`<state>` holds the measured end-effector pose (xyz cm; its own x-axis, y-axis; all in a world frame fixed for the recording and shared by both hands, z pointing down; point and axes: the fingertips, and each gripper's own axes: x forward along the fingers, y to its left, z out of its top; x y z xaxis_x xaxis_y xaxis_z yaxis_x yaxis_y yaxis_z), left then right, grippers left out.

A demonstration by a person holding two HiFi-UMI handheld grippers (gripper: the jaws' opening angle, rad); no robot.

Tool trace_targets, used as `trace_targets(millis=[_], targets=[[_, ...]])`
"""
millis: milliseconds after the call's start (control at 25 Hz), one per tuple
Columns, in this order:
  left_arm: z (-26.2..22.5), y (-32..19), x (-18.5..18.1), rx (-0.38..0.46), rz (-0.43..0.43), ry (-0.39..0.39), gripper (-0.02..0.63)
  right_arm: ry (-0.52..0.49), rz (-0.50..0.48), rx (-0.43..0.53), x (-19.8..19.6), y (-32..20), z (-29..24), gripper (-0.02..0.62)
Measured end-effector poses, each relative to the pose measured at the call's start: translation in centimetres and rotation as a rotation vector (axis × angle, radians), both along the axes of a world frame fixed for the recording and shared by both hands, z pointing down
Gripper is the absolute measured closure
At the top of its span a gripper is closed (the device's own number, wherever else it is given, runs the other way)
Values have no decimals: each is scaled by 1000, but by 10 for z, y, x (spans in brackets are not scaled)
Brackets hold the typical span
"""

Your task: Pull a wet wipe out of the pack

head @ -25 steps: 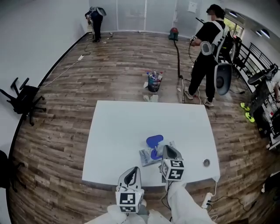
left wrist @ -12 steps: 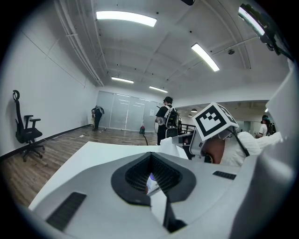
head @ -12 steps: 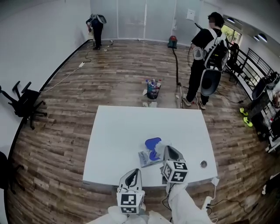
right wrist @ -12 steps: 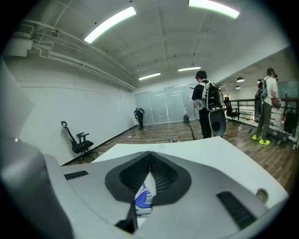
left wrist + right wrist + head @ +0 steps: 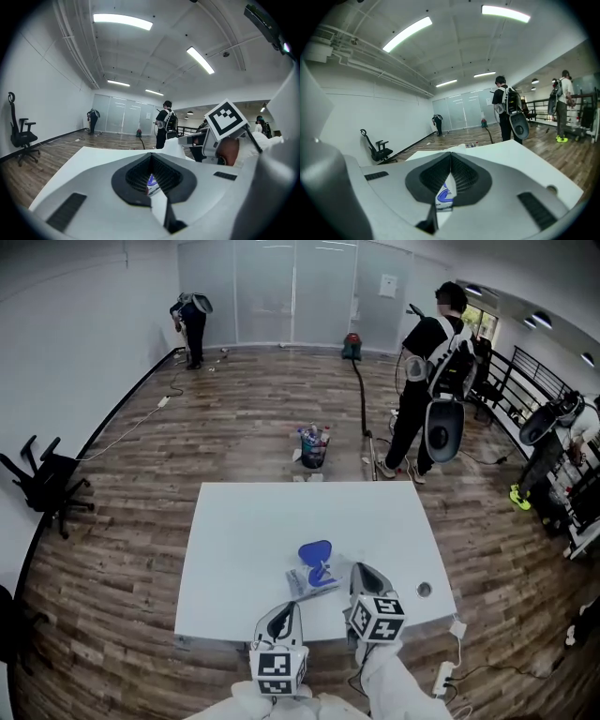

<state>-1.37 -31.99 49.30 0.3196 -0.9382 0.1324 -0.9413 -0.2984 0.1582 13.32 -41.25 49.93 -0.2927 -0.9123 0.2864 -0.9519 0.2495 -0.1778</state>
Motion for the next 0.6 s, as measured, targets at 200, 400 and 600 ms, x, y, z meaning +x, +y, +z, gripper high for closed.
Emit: trace_targets(millis=[200, 400, 600], targets=[[-4, -3, 15, 19, 27, -9, 606, 7, 27, 13, 20, 21, 1, 584], [-4, -2, 32, 15, 59, -9, 606, 19, 78, 15, 40, 49, 4, 584], [5, 1, 45, 1, 90, -13, 606, 39, 118, 13, 52, 82, 13, 584]])
